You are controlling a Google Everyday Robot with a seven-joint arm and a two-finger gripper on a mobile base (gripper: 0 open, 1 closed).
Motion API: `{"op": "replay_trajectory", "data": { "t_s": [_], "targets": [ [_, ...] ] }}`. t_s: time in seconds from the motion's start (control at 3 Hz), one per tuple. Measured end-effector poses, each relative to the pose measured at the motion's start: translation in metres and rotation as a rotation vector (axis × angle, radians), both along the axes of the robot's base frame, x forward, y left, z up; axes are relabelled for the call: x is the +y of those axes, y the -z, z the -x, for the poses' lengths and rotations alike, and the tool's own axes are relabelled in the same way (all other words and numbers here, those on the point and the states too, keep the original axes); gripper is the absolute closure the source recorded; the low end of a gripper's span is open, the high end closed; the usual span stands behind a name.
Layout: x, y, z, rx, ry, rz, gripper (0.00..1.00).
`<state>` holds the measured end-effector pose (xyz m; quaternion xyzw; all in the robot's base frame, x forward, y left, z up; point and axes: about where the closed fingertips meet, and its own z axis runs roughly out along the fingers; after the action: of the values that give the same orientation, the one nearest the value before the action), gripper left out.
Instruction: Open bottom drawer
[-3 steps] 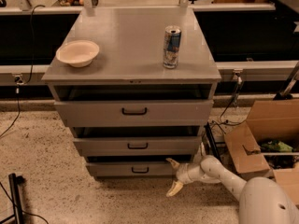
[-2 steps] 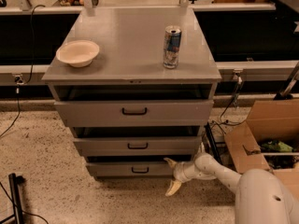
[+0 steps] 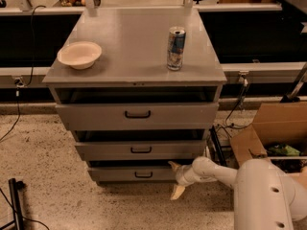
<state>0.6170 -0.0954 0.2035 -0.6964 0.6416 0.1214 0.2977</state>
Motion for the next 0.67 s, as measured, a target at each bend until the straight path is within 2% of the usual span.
{"op": "replay_trajectory", "data": {
  "t_s": [0.67],
  "targets": [
    [-0.0165,-0.0057,-0.0164,0.034,0.007,0.061,0.0]
  ]
}}
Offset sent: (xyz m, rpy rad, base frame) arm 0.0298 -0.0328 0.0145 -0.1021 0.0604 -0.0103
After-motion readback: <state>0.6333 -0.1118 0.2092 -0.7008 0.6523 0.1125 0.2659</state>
